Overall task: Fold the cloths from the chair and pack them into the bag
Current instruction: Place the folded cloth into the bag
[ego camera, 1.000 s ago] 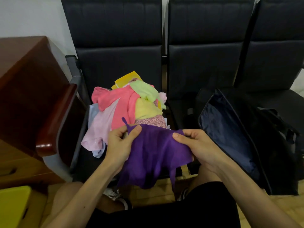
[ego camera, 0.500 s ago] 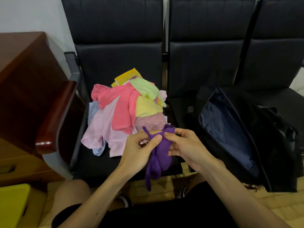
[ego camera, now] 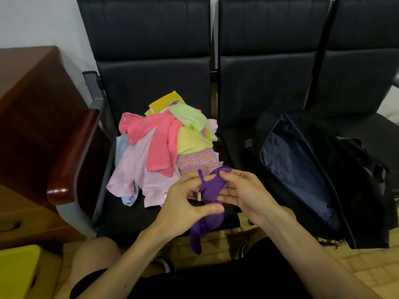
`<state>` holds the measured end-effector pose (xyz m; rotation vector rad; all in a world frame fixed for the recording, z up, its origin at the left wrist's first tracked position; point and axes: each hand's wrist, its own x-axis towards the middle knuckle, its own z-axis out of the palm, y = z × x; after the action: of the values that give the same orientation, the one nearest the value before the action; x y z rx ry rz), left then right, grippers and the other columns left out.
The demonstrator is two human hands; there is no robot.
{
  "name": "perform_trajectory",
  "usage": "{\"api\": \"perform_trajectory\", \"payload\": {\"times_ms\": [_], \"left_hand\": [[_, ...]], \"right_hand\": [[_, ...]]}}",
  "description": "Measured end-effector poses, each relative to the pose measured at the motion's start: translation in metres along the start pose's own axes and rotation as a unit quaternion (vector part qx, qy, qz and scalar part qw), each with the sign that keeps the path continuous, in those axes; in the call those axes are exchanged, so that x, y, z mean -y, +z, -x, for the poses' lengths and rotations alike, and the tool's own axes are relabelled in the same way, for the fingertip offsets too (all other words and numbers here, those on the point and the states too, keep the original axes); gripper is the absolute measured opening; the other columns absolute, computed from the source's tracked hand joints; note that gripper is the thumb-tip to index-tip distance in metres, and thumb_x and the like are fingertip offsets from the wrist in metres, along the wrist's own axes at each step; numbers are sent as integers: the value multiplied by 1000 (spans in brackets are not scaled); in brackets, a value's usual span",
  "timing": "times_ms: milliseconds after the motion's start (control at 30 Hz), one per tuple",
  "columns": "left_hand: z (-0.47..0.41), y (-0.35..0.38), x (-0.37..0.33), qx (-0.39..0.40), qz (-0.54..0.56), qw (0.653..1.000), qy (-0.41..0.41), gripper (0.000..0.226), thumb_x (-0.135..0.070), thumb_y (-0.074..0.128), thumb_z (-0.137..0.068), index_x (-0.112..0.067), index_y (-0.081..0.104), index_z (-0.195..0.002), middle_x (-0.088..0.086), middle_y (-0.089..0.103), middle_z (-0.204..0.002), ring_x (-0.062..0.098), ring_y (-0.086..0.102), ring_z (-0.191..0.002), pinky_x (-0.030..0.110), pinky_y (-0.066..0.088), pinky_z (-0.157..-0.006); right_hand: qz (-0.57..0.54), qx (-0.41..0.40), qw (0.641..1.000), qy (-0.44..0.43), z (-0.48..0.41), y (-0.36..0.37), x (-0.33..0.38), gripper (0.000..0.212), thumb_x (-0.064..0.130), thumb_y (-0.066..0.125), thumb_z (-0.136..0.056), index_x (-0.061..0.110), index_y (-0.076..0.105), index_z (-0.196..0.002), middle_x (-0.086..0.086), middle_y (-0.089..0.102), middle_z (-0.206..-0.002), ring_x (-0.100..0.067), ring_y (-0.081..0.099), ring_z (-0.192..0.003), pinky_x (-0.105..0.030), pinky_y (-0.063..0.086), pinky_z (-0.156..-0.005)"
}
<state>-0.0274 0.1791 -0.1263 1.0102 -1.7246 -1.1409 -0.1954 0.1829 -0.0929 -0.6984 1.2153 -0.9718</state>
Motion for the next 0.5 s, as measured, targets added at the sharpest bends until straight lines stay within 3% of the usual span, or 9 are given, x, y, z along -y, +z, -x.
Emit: {"api": "perform_trajectory", "payload": {"times_ms": [67,133,200,300,400,500], "left_hand": [[-2,-1,3,-36,2,999,-4,36,-19,83,-79,-43,74,-105,-3,67,-97,16,64,-94,38,55,-79],[-7,-4,6,-60,15,998,-5,19,-19,74,-88,-34,77,-99,4,70,-94,21,65,-91,40,52,-77],[-13,-7,5,-73,52,996,-17,11,-13,70,-90,-22,77,-93,2,74,-89,13,68,-85,30,53,-74],[-24,-14,-3,-80,88,992,-44,22,3,64,-90,-17,72,-86,-11,73,-75,-1,64,-74,18,52,-70],[-31,-24,-13,-40,119,991,-42,6,-12,64,-85,-8,68,-86,-8,69,-72,2,62,-74,17,50,-69],[-34,-35,-19,-4,120,992,-39,19,-12,62,-83,6,65,-86,1,65,-73,3,61,-71,17,49,-67]], "right_hand": [[10,20,1000,1,0,0,0,27,21,58,-99,1,67,-115,-13,76,-99,-22,75,-90,-29,61,-76],[26,40,999,-4,1,-2,-1,33,27,62,-96,1,66,-115,-10,76,-103,-19,73,-99,-32,59,-83],[48,44,998,-19,2,-7,-5,33,31,68,-91,6,68,-112,-7,76,-103,-16,72,-101,-33,57,-87],[74,-16,997,-30,0,-17,-23,31,25,75,-84,7,67,-108,-6,76,-99,-16,72,-92,-30,55,-76],[112,-81,990,-32,-8,-26,-34,43,25,79,-82,14,57,-117,3,70,-105,-10,69,-95,-22,52,-71],[114,-19,991,-68,-16,-27,-26,50,19,74,-86,27,49,-128,8,65,-118,-4,66,-103,-15,53,-73]]}}
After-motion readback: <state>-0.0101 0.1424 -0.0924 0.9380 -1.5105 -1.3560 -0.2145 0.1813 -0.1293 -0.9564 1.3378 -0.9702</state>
